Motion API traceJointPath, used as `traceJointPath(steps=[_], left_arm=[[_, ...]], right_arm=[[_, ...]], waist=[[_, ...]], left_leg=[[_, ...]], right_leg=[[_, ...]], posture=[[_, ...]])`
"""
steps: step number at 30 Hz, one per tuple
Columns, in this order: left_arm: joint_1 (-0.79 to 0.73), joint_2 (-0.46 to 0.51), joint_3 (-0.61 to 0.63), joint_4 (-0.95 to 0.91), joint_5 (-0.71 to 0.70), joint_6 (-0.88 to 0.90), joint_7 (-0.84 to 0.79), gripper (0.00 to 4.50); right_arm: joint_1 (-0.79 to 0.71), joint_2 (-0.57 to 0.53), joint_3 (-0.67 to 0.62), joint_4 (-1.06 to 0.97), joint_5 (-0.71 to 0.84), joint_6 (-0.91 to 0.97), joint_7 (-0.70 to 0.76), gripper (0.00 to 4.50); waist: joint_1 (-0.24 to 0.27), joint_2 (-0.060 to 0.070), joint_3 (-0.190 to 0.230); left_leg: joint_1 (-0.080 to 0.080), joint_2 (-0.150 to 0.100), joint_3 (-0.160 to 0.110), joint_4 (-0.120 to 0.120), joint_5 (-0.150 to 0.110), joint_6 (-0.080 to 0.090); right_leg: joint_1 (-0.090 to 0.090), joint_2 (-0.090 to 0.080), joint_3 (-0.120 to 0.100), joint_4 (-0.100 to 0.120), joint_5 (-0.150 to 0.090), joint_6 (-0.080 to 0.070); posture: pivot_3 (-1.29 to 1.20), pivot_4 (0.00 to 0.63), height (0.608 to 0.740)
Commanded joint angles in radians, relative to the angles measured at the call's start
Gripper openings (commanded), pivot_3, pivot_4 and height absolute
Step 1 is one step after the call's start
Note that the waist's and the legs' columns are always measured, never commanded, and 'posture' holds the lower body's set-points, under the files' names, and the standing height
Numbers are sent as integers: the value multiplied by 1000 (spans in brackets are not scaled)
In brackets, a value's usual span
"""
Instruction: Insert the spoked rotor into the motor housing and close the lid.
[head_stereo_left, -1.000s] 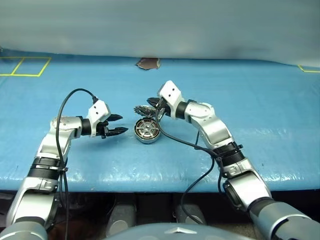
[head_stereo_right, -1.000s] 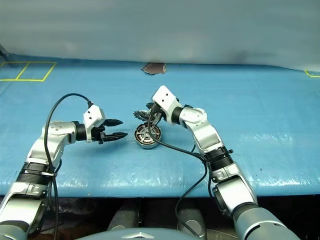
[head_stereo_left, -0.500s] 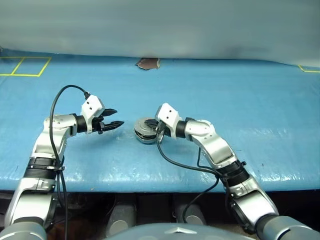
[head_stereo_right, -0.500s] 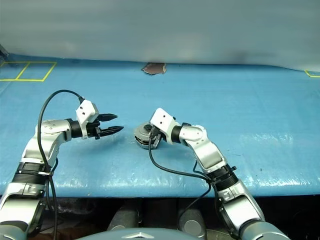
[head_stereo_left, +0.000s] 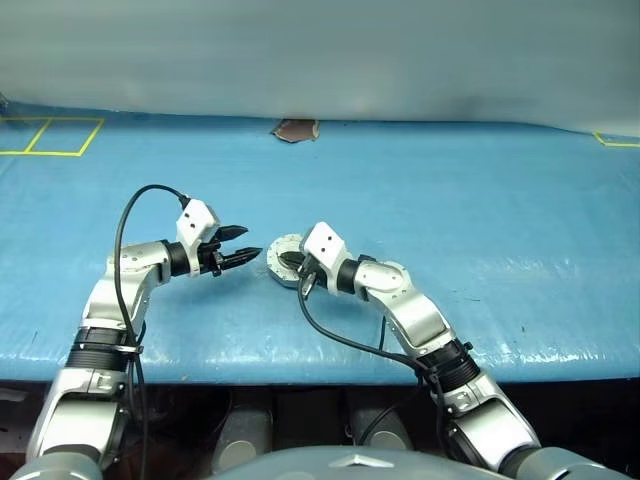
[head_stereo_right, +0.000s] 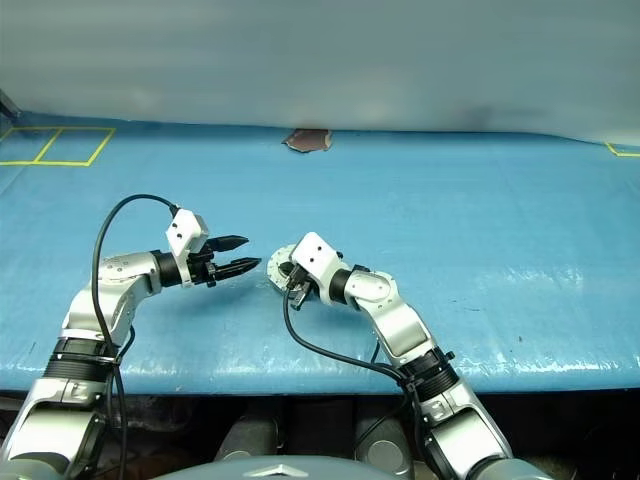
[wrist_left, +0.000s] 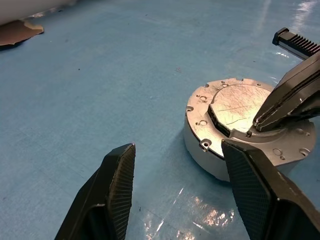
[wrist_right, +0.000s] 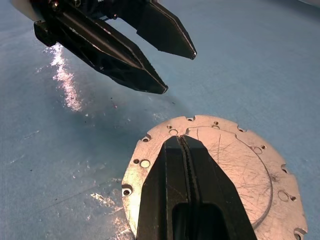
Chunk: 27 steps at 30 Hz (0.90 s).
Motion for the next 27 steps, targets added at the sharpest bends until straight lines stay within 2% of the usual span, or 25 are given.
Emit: traceJointPath(steps=[1,3,6,18,27], left_arm=[[1,0,24,-46,-24,6,11,2968],[5,-2,20,-48,-28,14,17,2968],[9,-10,13,-48,-35,25,27,2993],[11,-29,10,-45,-28,11,56,2993],[16,-28,11,-48,-27,6,66,2993]], right_arm=[[3,3,-32,-27,30,32,1,0],[-5,3,-50,-31,50,33,6,0],[-9,7,-73,-35,67,32,-2,598],[7,30,-72,-46,77,36,-23,4472],[23,32,-41,-4,46,39,-45,4472]], waist=[[1,0,0],[2,0,0],[3,0,0],[2,0,0],[2,0,0]], left_leg=[[0,0,0,0,0,0],[0,0,0,0,0,0],[-1,0,0,0,0,0],[-2,0,0,-3,0,0],[-2,0,0,-4,0,0]], right_leg=[[0,0,0,0,0,0],[0,0,0,0,0,0],[0,0,0,-1,0,0],[-1,0,0,-3,0,0],[-1,0,0,-5,0,0]], posture=[[0,150,740],[0,150,740],[0,150,740],[0,150,740],[0,150,740]])
